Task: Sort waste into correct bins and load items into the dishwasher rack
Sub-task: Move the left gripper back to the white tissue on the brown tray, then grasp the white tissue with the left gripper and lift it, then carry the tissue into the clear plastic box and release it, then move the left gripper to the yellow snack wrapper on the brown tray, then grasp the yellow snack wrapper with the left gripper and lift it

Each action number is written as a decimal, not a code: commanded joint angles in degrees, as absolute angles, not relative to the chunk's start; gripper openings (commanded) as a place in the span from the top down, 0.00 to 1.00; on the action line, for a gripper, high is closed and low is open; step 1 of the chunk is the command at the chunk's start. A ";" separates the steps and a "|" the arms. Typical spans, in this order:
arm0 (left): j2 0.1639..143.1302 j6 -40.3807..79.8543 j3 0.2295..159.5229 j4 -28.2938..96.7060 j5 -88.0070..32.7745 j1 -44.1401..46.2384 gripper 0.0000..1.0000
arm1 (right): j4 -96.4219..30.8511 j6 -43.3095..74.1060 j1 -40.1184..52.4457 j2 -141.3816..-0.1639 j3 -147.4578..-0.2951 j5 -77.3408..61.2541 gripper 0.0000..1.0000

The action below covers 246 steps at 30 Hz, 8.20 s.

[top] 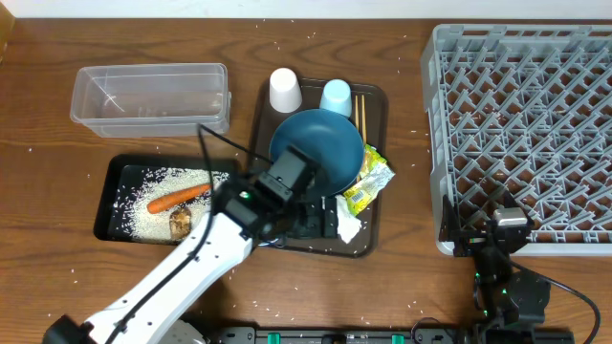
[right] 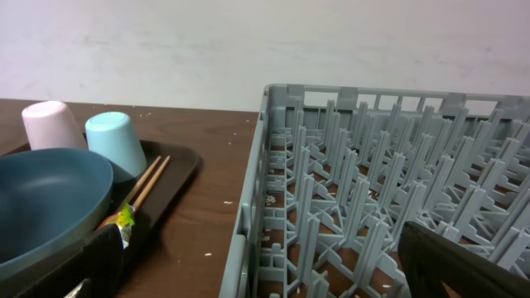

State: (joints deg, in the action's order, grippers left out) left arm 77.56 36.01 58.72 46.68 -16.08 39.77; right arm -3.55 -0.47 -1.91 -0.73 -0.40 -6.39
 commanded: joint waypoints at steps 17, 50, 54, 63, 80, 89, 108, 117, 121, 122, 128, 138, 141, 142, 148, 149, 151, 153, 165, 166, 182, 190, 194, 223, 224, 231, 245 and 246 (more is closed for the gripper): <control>97.49 73.45 58.81 32.05 -14.24 46.59 0.20 | -3.70 -0.49 -1.06 -0.75 -0.32 -6.22 0.01; 103.00 82.19 58.81 27.73 -0.38 46.70 0.58 | -3.68 -0.49 -1.06 -0.75 -0.32 -6.22 0.01; 103.00 82.17 58.81 27.83 -0.91 46.76 0.69 | -3.70 -0.49 -1.06 -0.75 -0.32 -6.22 0.01; 102.96 80.75 58.83 28.60 -8.73 46.74 0.94 | -3.70 -0.49 -1.06 -0.75 -0.32 -6.22 0.01; 87.07 79.02 58.83 34.81 -17.82 46.70 0.94 | -3.70 -0.49 -1.06 -0.75 -0.32 -6.22 0.01; 74.04 69.97 58.83 34.00 8.69 40.64 0.94 | -3.70 -0.49 -1.06 -0.75 -0.32 -6.22 0.01; 84.62 50.74 58.83 -0.25 17.30 3.57 0.94 | -3.70 -0.49 -1.06 -0.75 -0.32 -6.22 0.01; 92.97 50.78 58.83 -6.96 15.64 -3.40 0.52 | -3.70 -0.49 -1.06 -0.75 -0.32 -6.22 0.01; 92.92 47.97 58.83 -7.51 15.33 -3.46 0.10 | -3.70 -0.49 -1.06 -0.75 -0.32 -6.22 0.01; 92.75 46.39 58.83 -8.01 14.41 -3.46 0.01 | -3.70 -0.49 -1.06 -0.75 -0.32 -6.22 0.01; 89.45 39.90 58.83 -6.85 1.91 -3.46 0.02 | -3.70 -0.49 -1.06 -0.75 -0.32 -6.22 0.01; 74.78 37.17 58.83 15.94 -24.27 4.08 0.02 | -3.70 -0.49 -1.06 -0.75 -0.32 -6.22 0.01; 72.05 29.15 58.83 22.22 -28.05 11.07 0.02 | -3.70 -0.49 -1.06 -0.75 -0.32 -6.22 0.01; 71.46 27.31 58.83 23.64 -27.79 14.09 0.02 | -3.70 -0.49 -1.06 -0.75 -0.32 -6.22 0.01; 72.10 24.40 58.83 26.35 -21.19 30.52 0.02 | -3.70 -0.49 -1.06 -0.75 -0.32 -6.22 0.01; 72.62 24.40 58.85 26.68 -19.33 32.97 0.02 | -3.70 -0.49 -1.06 -0.75 -0.32 -6.22 0.01; 73.91 23.90 59.07 27.27 -16.49 37.01 0.02 | -3.70 -0.49 -1.06 -0.75 -0.32 -6.22 0.01; 75.64 23.31 60.10 28.58 -14.33 40.14 0.02 | -3.70 -0.49 -1.06 -0.75 -0.32 -6.22 0.01; 94.96 13.85 82.76 48.66 -10.59 44.82 0.02 | -3.70 -0.49 -1.06 -0.75 -0.32 -6.22 0.01; 96.66 13.15 84.58 48.93 -10.59 44.82 0.02 | -3.70 -0.49 -1.06 -0.75 -0.32 -6.22 0.01; 110.15 5.72 86.70 35.14 -10.33 46.83 0.02 | -3.70 -0.49 -1.06 -0.75 -0.32 -6.22 0.01; 111.53 5.56 86.59 32.62 -1.19 50.59 0.02 | -3.70 -0.49 -1.06 -0.75 -0.32 -6.22 0.01; 112.33 5.56 86.59 31.75 0.60 50.98 0.02 | -3.70 -0.49 -1.06 -0.75 -0.32 -6.22 0.01; 120.40 -0.23 86.59 26.00 9.15 53.98 0.03 | -3.70 -0.49 -1.06 -0.75 -0.32 -6.22 0.01; 120.40 -0.23 86.59 26.00 9.15 53.98 0.04 | -3.70 -0.49 -1.06 -0.75 -0.32 -6.22 0.01; 120.44 -0.23 86.59 26.52 9.69 53.98 0.30 | -3.70 -0.49 -1.06 -0.75 -0.32 -6.22 0.01; 119.98 -0.21 86.61 26.68 9.69 54.48 0.81 | -3.70 -0.49 -1.06 -0.75 -0.32 -6.22 0.01; 119.79 -0.21 86.59 26.68 9.69 54.68 0.87 | -3.70 -0.49 -1.06 -0.75 -0.32 -6.22 0.01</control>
State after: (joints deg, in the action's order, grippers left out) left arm 119.92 0.23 85.62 26.55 9.17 54.00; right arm -3.55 -0.47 -1.91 -0.73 -0.40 -6.39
